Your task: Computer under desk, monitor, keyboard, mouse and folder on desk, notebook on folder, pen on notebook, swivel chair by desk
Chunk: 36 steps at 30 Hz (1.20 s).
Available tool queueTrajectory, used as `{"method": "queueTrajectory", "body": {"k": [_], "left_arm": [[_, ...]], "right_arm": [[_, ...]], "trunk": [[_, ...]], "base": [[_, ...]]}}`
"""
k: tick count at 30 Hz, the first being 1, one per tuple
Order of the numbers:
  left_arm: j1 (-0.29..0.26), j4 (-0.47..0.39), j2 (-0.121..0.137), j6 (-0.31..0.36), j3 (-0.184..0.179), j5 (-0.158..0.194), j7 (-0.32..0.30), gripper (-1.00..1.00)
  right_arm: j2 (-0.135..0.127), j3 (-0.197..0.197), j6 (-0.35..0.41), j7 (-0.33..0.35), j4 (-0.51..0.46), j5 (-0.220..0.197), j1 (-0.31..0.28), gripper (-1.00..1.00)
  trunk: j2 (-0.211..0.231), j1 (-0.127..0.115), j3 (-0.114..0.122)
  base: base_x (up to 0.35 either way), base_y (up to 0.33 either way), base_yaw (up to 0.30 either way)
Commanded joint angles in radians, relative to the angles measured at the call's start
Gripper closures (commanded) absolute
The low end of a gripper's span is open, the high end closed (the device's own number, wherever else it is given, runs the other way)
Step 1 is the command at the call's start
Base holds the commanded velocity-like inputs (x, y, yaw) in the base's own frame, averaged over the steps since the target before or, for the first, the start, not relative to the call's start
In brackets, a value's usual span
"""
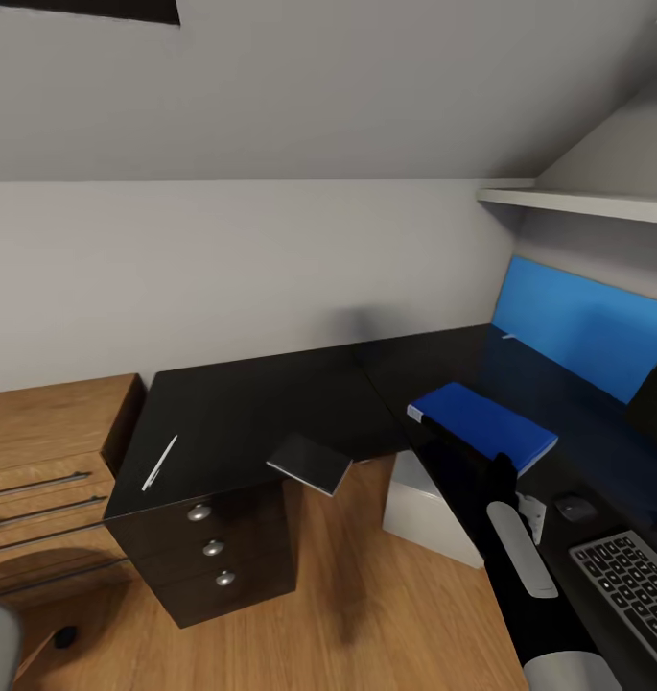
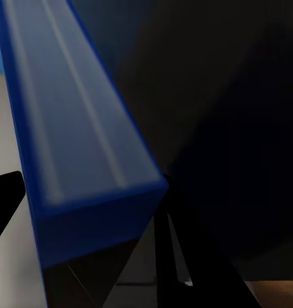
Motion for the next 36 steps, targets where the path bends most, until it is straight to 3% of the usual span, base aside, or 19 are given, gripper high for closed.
{"method": "queueTrajectory", "body": {"k": [1,36], "left_arm": [[-0.001,0.000,0.001,-0.004,-0.009,0.009,0.006,-1.00],[-0.001,0.000,0.000,-0.006,-0.009,0.009,0.006,-1.00]], "right_arm": [[0.000,-0.001,-0.005,0.001,-0.002,-0.008,-0.001,1.00],[-0.001,-0.001,-0.001,0.002,-0.004,-0.007,-0.001,1.00]], "trunk": [[-0.001,0.000,-0.001],[-0.001,0.000,-0.006]], "base": [[0.000,0.000,-0.066],[0.000,0.000,-0.036]]}}
